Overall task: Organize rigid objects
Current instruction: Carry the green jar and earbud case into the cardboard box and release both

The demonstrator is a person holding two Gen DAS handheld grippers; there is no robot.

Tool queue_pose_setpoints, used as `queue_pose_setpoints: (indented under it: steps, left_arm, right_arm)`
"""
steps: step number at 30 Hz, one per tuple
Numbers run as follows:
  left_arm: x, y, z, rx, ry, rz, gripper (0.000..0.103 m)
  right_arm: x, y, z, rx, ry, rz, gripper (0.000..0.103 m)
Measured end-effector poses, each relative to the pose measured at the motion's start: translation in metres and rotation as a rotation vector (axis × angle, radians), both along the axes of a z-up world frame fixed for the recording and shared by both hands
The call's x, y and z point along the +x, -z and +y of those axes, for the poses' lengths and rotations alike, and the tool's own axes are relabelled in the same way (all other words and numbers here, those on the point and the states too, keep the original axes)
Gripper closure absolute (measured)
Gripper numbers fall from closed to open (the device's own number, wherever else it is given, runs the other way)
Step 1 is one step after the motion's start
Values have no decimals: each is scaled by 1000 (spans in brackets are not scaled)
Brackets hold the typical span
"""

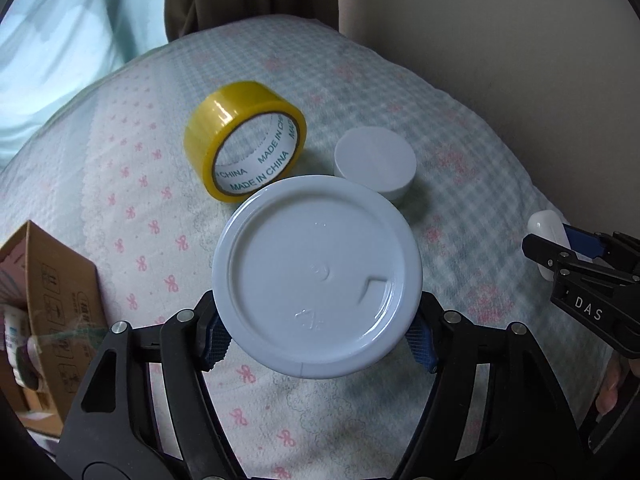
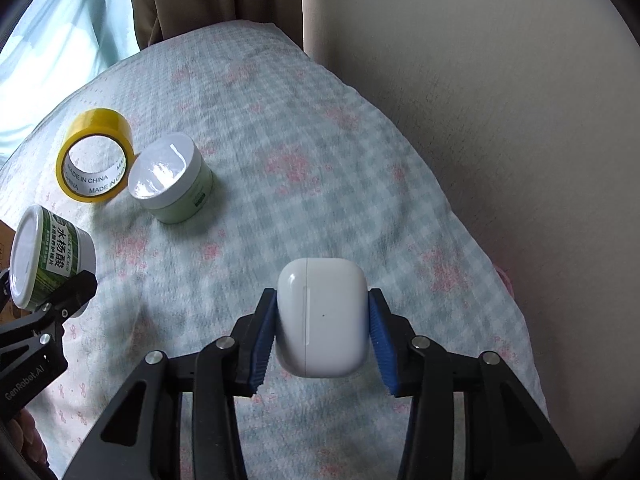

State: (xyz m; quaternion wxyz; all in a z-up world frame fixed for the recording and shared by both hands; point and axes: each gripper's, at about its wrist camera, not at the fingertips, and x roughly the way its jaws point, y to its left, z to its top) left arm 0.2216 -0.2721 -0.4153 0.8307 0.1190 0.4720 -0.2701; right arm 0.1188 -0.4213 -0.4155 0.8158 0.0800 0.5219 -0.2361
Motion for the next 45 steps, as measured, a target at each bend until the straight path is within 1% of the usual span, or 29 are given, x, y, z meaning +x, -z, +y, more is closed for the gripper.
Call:
queue_pose_setpoints:
  steps: [6, 11, 14, 18, 22, 25, 27, 30, 32, 34, 38, 42, 45]
  left_arm:
    - [1, -58, 20, -43, -30, -41, 35]
    - [6, -110, 46, -75, -75, -48, 35]
    - [8, -144, 66, -87, -94, -70, 35]
    - [8, -185, 98, -90, -104, -83, 35]
    - [13, -216, 136, -96, -125, -73, 35]
    - [14, -236, 171, -93, -144, -90, 35]
    - [16, -247, 197, -86, -157, -103, 35]
    - [17, -256, 237, -73, -185, -112, 35]
    - [19, -256, 264, -63, -208, -96, 35]
    - [19, -253, 291, -61, -230, -70, 35]
    - [21, -241, 340, -41, -266, -42, 35]
    - [26, -223, 385, -17, -300, -23, 35]
    - [33, -204, 415, -1, -313, 9, 35]
  right_arm:
    - [-1, -47, 13, -17, -3, -47, 62]
    - [-3, -99, 37, -44, -19, -91, 62]
    - [-2, -134, 56, -61, -37, -111, 62]
    - [2, -176, 85, -66, -63, -134, 62]
    - [10, -212, 123, -67, -91, -166, 62]
    - [19, -231, 154, -52, -116, -181, 62]
    - [26, -237, 177, -34, -140, -184, 62]
    - [40, -242, 211, 7, -187, -179, 62]
    - [49, -244, 235, 46, -219, -176, 62]
    - [59, -243, 258, 76, -245, -163, 62]
    - [76, -238, 304, 139, -292, -138, 62]
    - [97, -221, 346, 166, -329, -105, 62]
    - [110, -200, 369, 187, -340, -80, 62]
